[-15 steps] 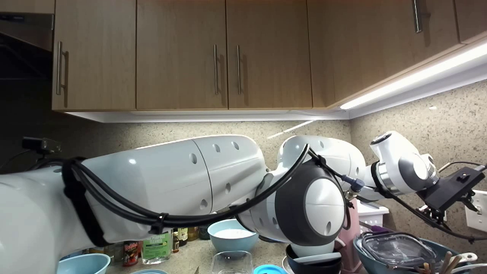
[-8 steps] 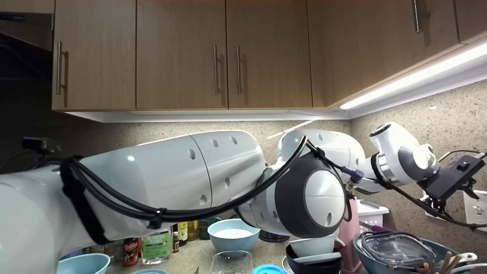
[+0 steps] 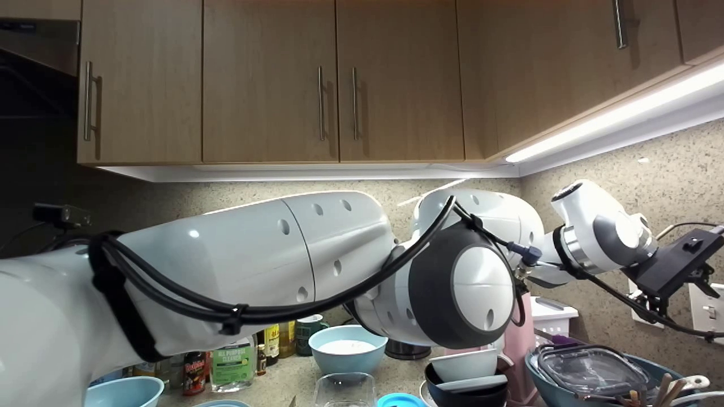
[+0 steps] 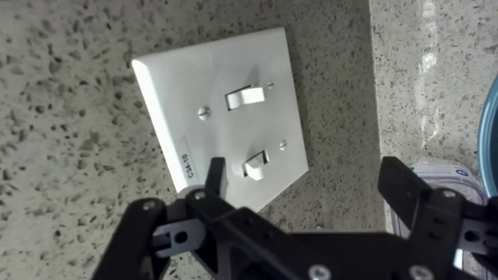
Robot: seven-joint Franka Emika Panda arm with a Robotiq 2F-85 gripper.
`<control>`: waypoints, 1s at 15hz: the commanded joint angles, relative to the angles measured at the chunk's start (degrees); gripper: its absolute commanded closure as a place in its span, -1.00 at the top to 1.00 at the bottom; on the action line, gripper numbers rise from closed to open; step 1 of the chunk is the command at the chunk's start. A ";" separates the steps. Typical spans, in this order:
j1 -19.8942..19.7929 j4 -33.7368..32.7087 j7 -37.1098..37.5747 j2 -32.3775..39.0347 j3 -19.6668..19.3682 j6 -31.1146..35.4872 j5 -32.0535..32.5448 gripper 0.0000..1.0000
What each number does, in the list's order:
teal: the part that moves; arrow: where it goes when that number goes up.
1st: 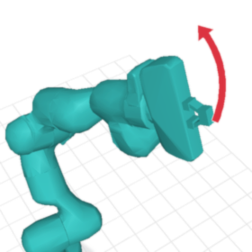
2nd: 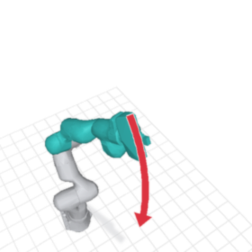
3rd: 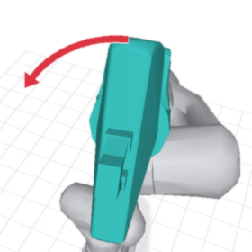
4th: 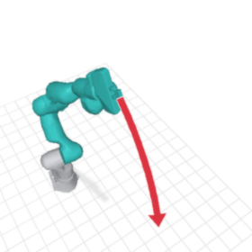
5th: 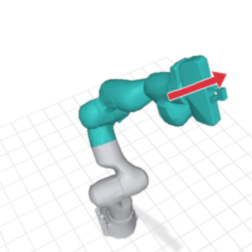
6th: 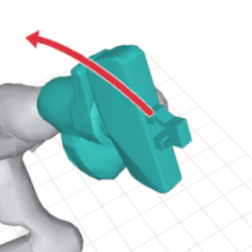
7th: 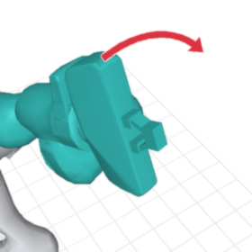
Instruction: Turn off the left light switch
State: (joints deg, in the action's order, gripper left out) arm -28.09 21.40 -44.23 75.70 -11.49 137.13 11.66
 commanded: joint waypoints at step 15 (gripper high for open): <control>0.05 -0.31 -0.36 2.47 -3.19 10.60 2.62 1.00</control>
State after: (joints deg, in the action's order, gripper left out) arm -27.87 21.30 -46.61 77.28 -12.71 144.70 12.12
